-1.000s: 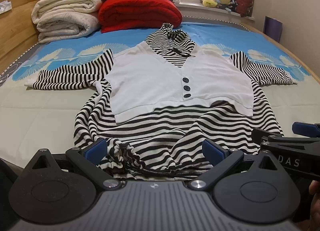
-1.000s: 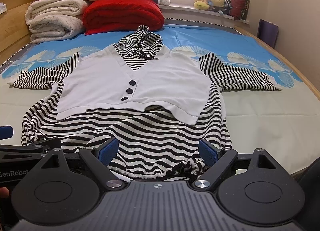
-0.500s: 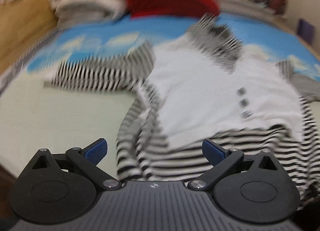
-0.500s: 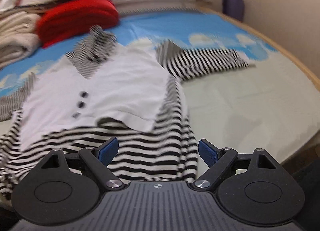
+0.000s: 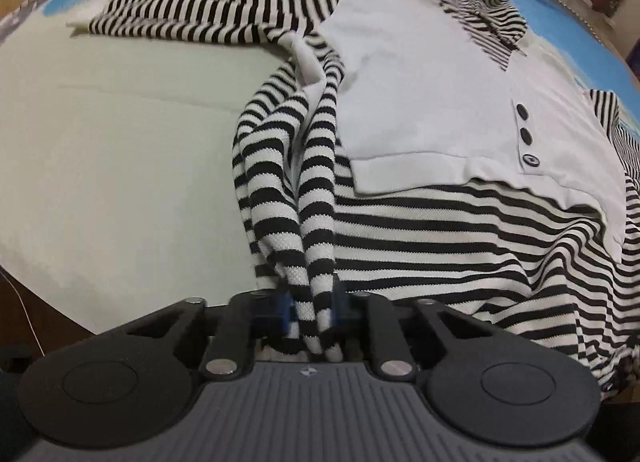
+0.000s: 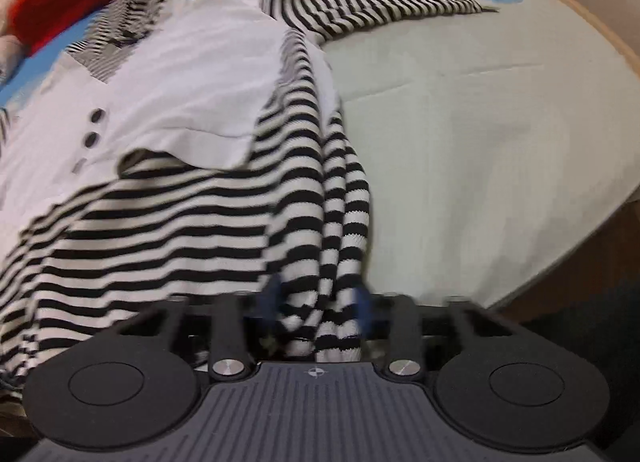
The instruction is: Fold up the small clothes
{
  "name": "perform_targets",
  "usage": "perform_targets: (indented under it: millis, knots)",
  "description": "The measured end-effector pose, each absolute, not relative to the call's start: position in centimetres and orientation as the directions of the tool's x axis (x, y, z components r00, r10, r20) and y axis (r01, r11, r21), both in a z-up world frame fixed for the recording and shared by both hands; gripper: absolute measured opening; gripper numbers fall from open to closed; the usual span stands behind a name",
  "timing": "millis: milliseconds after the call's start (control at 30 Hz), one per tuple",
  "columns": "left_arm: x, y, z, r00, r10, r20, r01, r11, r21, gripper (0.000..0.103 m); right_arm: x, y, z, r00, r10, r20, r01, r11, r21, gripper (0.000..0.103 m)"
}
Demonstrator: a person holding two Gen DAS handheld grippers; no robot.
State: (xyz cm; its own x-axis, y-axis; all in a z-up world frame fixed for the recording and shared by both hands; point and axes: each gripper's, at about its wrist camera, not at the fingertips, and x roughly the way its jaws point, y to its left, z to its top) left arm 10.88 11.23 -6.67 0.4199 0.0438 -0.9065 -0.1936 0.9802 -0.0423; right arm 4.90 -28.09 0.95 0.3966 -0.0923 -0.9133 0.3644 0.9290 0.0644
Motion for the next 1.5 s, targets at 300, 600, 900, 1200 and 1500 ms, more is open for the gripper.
perform_targets:
  millis: [300, 600, 900, 1200, 1500]
  knots:
    - [8.4, 10.6, -5.3, 0.423, 0.040, -0.905, -0.181, 0.983, -0.041, 0.010, 4.8, -31.0, 3.1, 0.430, -0.125, -0.894, 0.400, 0.914, 0.065, 0.008]
    - [7.7, 8.2, -1.9, 0.580, 0.084, -0.810, -0.082, 0.996, 0.045, 0.046, 4.1, -29.4, 4.6, 0.504, -0.223, -0.835, 0.387, 0.922, -0.013, 0.052]
    - [8.9, 7.1, -4.0, 0.452, 0.049, -0.891, -0.037, 0.999, 0.037, 0.048, 4.3, -28.0, 2.4, 0.397, -0.181, -0.900, 0.351, 0.936, -0.034, 0.063]
    - [7.9, 7.3, 0.8, 0.652, 0.075, -0.755, -0.084, 0.996, 0.026, 0.061, 3.5, -28.1, 7.7, 0.635, -0.254, -0.730, 0.354, 0.935, -0.018, 0.063]
    - [9.6, 9.5, 12.1, 0.842, 0.035, -0.539, -0.061, 0.998, -0.031, 0.070, 5.3, -29.0, 17.0, 0.837, -0.130, -0.531, 0.205, 0.975, 0.085, 0.070]
